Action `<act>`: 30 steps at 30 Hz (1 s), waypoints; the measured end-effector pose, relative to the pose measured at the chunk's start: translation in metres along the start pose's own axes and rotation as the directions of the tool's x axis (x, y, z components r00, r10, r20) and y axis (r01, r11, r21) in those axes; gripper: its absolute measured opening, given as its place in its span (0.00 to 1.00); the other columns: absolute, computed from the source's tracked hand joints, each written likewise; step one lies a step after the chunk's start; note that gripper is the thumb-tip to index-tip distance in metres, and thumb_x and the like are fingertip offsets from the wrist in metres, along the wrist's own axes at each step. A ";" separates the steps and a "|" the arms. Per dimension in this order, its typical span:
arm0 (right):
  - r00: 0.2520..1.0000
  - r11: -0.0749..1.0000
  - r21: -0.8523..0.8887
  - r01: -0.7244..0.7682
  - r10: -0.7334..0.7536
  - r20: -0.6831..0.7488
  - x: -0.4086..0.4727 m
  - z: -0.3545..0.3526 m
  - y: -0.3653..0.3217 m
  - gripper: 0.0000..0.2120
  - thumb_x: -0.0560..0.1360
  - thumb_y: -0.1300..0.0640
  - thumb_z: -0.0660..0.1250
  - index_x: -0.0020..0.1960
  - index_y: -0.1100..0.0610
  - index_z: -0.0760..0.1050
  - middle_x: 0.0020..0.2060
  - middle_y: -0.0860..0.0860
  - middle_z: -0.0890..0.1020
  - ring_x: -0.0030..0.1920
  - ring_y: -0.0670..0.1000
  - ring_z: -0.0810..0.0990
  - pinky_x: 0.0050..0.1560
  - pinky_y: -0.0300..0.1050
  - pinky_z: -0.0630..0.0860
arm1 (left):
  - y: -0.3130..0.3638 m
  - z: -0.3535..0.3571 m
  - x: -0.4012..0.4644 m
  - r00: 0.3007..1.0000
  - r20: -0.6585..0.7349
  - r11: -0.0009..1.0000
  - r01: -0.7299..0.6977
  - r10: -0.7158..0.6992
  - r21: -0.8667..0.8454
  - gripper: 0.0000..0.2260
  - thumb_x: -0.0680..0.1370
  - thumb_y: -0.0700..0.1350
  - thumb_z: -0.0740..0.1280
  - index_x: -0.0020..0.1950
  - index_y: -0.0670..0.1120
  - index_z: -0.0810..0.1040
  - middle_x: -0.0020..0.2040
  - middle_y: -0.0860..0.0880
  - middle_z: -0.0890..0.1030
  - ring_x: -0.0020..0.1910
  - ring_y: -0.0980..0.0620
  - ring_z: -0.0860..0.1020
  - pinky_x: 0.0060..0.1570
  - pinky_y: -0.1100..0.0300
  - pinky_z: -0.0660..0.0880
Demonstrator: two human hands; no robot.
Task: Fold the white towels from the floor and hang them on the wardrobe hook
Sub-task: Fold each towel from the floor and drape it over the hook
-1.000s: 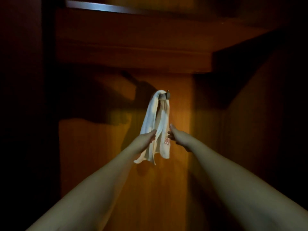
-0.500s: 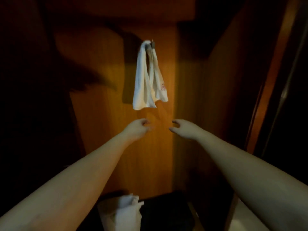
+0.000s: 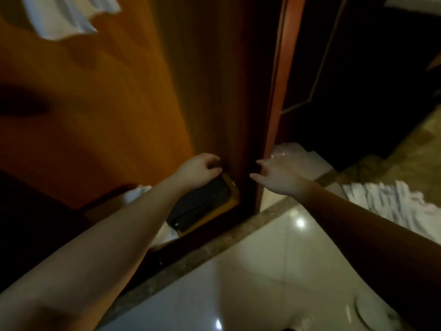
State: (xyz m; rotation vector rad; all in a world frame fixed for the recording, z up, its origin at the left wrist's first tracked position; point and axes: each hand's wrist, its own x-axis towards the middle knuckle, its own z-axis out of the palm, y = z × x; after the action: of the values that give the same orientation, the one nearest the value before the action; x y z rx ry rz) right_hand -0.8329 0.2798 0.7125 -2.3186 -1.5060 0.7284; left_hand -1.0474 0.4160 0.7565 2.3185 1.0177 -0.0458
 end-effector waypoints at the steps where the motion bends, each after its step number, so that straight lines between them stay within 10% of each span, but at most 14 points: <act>1: 0.999 0.999 0.021 -0.033 0.033 0.021 -0.007 0.007 0.027 0.33 0.80 0.35 0.60 0.78 0.54 0.66 0.75 0.52 0.71 0.73 0.54 0.71 0.74 0.51 0.67 | 0.009 0.020 0.012 0.999 0.031 1.000 -0.004 0.005 -0.008 0.21 0.82 0.54 0.64 0.75 0.52 0.69 0.74 0.49 0.71 0.71 0.49 0.69 0.59 0.59 0.65; 16: 0.841 0.804 0.255 -0.537 0.486 0.236 -0.101 0.076 0.347 0.31 0.82 0.39 0.60 0.78 0.54 0.65 0.77 0.53 0.68 0.75 0.56 0.68 0.72 0.52 0.65 | 0.174 0.302 0.145 0.906 0.417 0.997 0.074 -0.074 0.017 0.21 0.80 0.55 0.65 0.73 0.53 0.72 0.72 0.50 0.74 0.68 0.50 0.73 0.56 0.59 0.68; 30: 0.565 0.448 0.365 -0.816 0.751 0.342 -0.137 0.112 0.574 0.29 0.81 0.38 0.59 0.75 0.54 0.69 0.73 0.54 0.73 0.69 0.57 0.73 0.60 0.48 0.68 | 0.306 0.517 0.290 0.718 0.695 0.985 -0.143 0.033 0.100 0.20 0.81 0.48 0.65 0.73 0.47 0.73 0.72 0.48 0.74 0.70 0.48 0.73 0.65 0.57 0.68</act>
State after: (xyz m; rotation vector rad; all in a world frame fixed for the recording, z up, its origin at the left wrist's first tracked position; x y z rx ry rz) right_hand -0.4997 -0.0880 0.3738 -2.4727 -0.0494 1.3123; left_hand -0.5314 0.1686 0.4137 2.1715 0.5156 -0.9165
